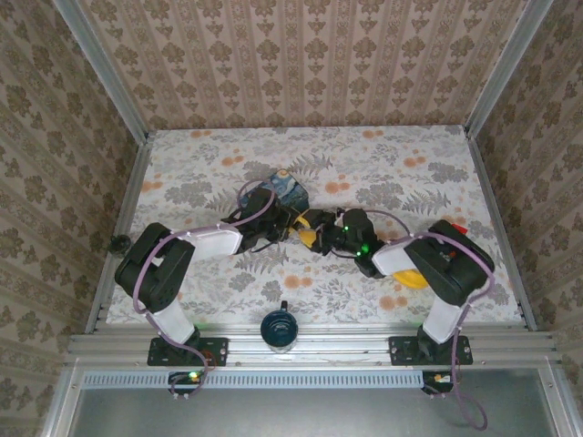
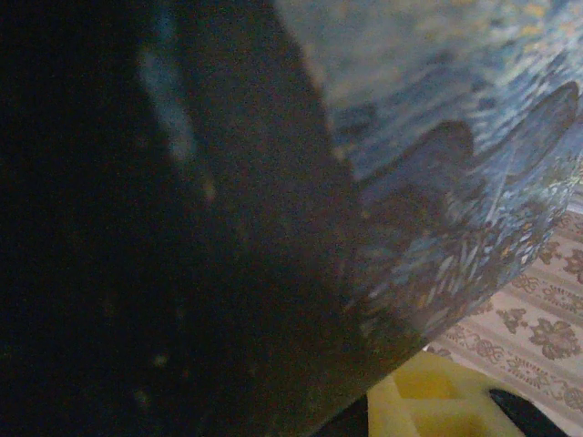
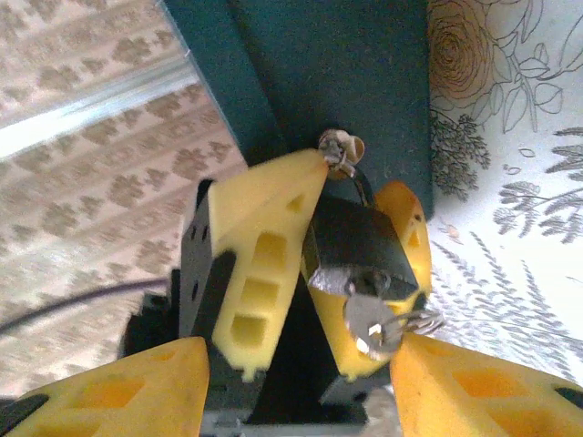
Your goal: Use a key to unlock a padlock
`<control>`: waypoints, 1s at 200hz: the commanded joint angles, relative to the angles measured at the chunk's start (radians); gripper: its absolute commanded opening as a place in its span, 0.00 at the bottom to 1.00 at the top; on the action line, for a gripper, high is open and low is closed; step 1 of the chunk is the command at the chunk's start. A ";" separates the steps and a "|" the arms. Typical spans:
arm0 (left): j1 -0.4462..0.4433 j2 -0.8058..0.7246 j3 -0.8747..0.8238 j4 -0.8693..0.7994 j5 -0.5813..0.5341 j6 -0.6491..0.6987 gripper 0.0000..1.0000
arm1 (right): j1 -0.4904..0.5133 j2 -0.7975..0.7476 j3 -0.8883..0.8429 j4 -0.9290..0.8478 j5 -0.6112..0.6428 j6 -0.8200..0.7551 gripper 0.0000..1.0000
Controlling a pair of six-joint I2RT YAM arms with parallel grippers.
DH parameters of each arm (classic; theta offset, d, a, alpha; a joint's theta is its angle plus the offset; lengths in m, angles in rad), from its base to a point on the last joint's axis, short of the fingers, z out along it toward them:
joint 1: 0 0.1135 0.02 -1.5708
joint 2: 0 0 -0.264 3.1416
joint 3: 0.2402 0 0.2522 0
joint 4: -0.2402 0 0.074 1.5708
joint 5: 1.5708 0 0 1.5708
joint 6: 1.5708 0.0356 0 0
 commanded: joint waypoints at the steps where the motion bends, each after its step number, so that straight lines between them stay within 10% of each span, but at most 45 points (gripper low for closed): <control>1: -0.017 0.057 -0.028 -0.128 0.103 -0.024 0.05 | 0.002 -0.165 0.043 -0.384 0.079 -0.278 0.57; 65: -0.034 0.105 0.000 -0.195 0.075 0.041 0.15 | -0.004 -0.426 0.094 -0.864 0.300 -0.658 0.58; 200: -0.060 0.152 0.027 -0.193 0.113 0.061 0.21 | -0.004 -0.187 0.157 -0.614 0.138 -1.015 0.41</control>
